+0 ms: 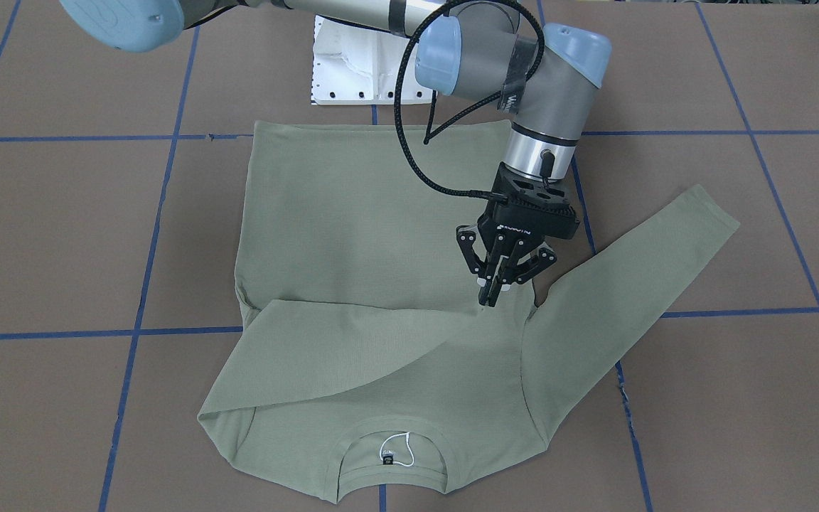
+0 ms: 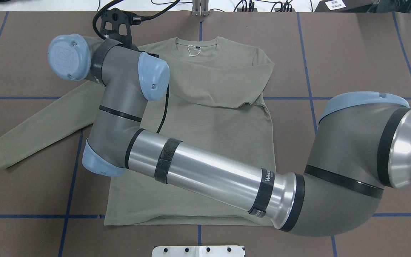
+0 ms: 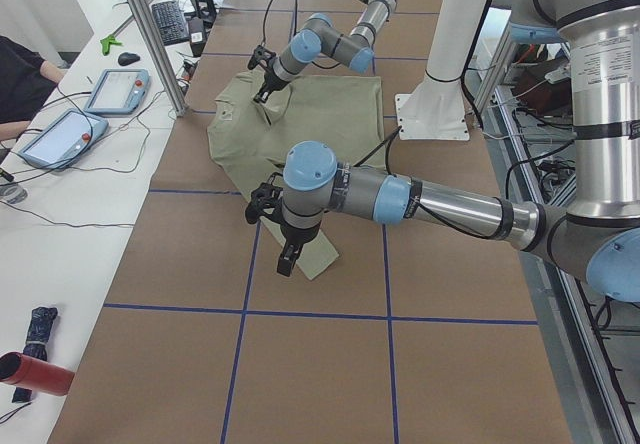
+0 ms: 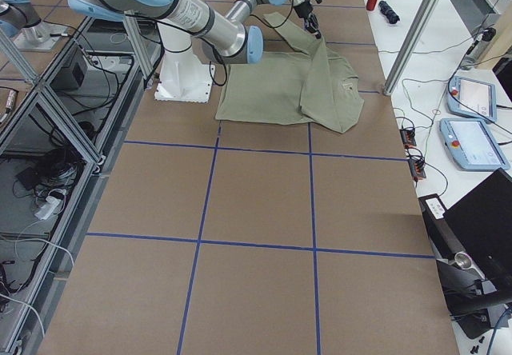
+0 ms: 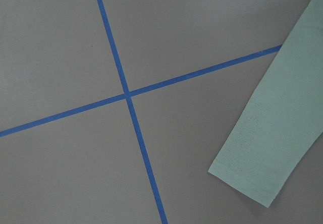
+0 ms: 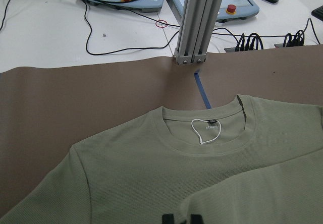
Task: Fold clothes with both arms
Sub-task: 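Carry the sleeve across the chest toward the opposite shoulder with the right gripper, then open the right gripper and withdraw it away from the shirt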
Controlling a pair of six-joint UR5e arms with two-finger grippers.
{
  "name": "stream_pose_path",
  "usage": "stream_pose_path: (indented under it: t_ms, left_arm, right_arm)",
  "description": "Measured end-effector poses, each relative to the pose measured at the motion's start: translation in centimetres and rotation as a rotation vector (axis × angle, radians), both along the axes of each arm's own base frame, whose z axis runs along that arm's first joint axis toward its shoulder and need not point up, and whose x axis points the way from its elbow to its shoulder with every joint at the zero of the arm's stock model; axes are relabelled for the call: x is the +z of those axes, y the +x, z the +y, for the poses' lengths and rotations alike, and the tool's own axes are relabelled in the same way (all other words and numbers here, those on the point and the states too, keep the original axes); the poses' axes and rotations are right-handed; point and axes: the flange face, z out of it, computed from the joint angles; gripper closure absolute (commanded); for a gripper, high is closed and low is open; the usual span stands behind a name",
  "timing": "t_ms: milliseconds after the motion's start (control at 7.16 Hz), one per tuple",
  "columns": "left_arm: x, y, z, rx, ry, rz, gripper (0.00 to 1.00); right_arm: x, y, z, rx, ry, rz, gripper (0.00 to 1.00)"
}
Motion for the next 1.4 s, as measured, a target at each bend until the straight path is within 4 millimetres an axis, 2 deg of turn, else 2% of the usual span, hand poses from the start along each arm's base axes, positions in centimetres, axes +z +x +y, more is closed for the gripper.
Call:
stream_pose_path:
  t_ms: [140,279,559,698,838,978,1117,1257,1397]
  left_arm:
    - [0.0,0.0,0.0,0.000,0.000,0.000,0.00]
    - [0.0,0.0,0.0,0.000,0.000,0.000,0.00]
    - [-0.9,0.1,-0.7,-0.001,0.021,0.001,0.00]
    - [-2.5,0.1,-2.3,-0.003,0.060,0.001,0.00]
    - [-3.9,0.2,-4.0,-0.006,0.095,0.002,0.00]
    - [-4.6,0.3,-4.9,-0.007,0.126,0.001,0.00]
    - [-4.6,0.4,-4.9,-0.007,0.153,0.003,0.00]
    - [-3.9,1.1,-4.6,-0.015,0.138,0.020,0.00]
    - [-2.7,2.3,-4.1,-0.030,0.086,0.045,0.00]
  right_arm:
    - [0.0,-0.3,-0.7,0.011,0.020,-0.031,0.24]
    - [-0.2,0.0,-1.7,0.029,0.032,-0.051,0.04]
    - [-0.5,1.1,-3.3,0.035,0.007,-0.084,0.00]
    - [-0.1,2.1,-4.4,0.005,-0.062,-0.115,0.00]
    - [0.6,4.7,-6.4,-0.058,-0.165,-0.143,0.00]
    - [1.9,9.0,-8.5,-0.152,-0.252,-0.155,0.00]
    - [4.3,14.5,-10.0,-0.262,-0.290,-0.131,0.00]
    - [7.6,19.8,-11.1,-0.362,-0.294,-0.097,0.00]
    - [12.2,25.5,-11.9,-0.457,-0.273,-0.074,0.00]
